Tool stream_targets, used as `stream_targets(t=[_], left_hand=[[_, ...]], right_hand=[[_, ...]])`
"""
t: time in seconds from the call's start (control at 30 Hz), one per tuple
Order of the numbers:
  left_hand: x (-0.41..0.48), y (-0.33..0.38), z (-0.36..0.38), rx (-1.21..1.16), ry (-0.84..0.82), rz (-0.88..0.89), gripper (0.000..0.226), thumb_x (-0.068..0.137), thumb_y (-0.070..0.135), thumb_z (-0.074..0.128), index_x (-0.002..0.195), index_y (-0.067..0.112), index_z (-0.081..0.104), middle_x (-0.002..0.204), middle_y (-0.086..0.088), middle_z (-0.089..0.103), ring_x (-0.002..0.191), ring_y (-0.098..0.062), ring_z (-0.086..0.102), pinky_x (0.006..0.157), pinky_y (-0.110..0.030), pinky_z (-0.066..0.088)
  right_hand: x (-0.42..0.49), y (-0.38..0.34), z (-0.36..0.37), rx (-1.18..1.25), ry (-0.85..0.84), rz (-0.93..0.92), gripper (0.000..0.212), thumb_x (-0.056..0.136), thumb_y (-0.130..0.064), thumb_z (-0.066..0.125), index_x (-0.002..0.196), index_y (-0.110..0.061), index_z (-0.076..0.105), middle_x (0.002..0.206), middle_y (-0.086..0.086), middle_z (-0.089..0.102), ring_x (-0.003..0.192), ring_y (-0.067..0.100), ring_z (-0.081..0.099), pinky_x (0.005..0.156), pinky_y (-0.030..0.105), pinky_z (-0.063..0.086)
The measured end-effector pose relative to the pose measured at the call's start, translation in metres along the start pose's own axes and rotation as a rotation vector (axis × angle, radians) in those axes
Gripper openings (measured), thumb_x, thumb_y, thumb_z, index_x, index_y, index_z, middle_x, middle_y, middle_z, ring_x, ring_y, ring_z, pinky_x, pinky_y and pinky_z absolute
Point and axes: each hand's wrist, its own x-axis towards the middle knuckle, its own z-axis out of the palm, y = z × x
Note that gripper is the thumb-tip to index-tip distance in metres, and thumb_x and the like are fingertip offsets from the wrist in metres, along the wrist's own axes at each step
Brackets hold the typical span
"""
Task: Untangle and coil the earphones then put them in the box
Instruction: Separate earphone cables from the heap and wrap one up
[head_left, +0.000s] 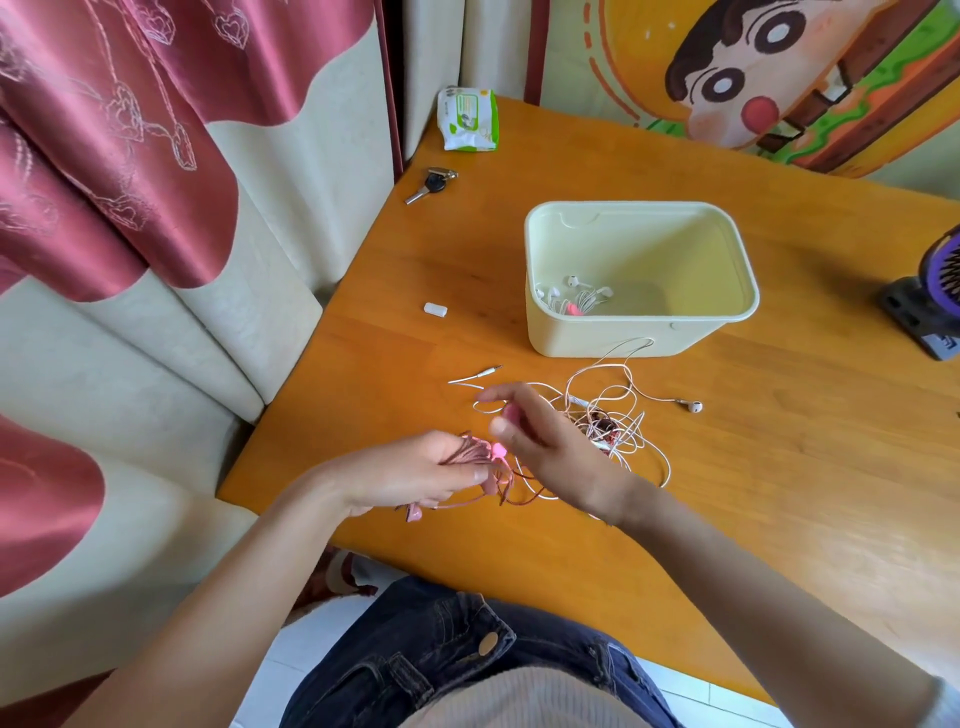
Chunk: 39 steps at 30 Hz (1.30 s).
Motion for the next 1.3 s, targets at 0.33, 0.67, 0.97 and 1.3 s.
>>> stream_targets(t=[0.33,0.67,0.97,1.3], left_hand=[[-0.003,-0.001,-0.014,-0.065,-0.278,0.023,0.016,0.094,0.032,0.052,0.097,0.018,0.06,0.06,0.007,0.032,0.056,-0.008,0.032,0.06,-0.026,0.04],[-0.003,-0.017,-0.006,-0.194,0.303,0.206,0.021,0.089,0.024,0.058,0.108,0.018,0.052,0.072,0.014,0.053,0.062,0.0,0.048,0.059,-0.021,0.039],[0.026,-0.009,0.037,0.24,0.698,-0.01,0.057,0.07,0.057,0.071,0.106,0.019,0.051,0.097,0.011,0.061,0.088,-0.008,0.058,0.071,-0.027,0.048],[0.022,-0.016,0.032,0.029,0.503,0.12,0.022,0.097,0.027,0.047,0.105,0.01,0.058,0.093,-0.002,0.067,0.089,-0.025,0.062,0.075,-0.036,0.05]], right_hand=[[0.011,-0.019,-0.018,-0.36,-0.424,-0.007,0.025,0.081,-0.035,0.069,0.086,-0.012,0.06,0.064,-0.007,0.034,0.055,0.006,0.034,0.054,0.02,0.026],[0.01,-0.014,-0.018,-0.329,-0.171,0.062,0.029,0.095,-0.024,0.052,0.068,-0.026,0.043,0.059,-0.008,0.039,0.049,0.004,0.038,0.051,0.015,0.031],[0.027,-0.001,0.009,-0.071,0.147,0.216,0.031,0.096,-0.024,0.05,0.07,-0.006,0.049,0.058,-0.001,0.039,0.054,0.014,0.033,0.051,0.024,0.028],[0.025,0.001,0.008,0.018,0.133,0.239,0.03,0.097,-0.022,0.047,0.081,0.002,0.053,0.057,0.004,0.042,0.051,0.015,0.033,0.05,0.024,0.029]])
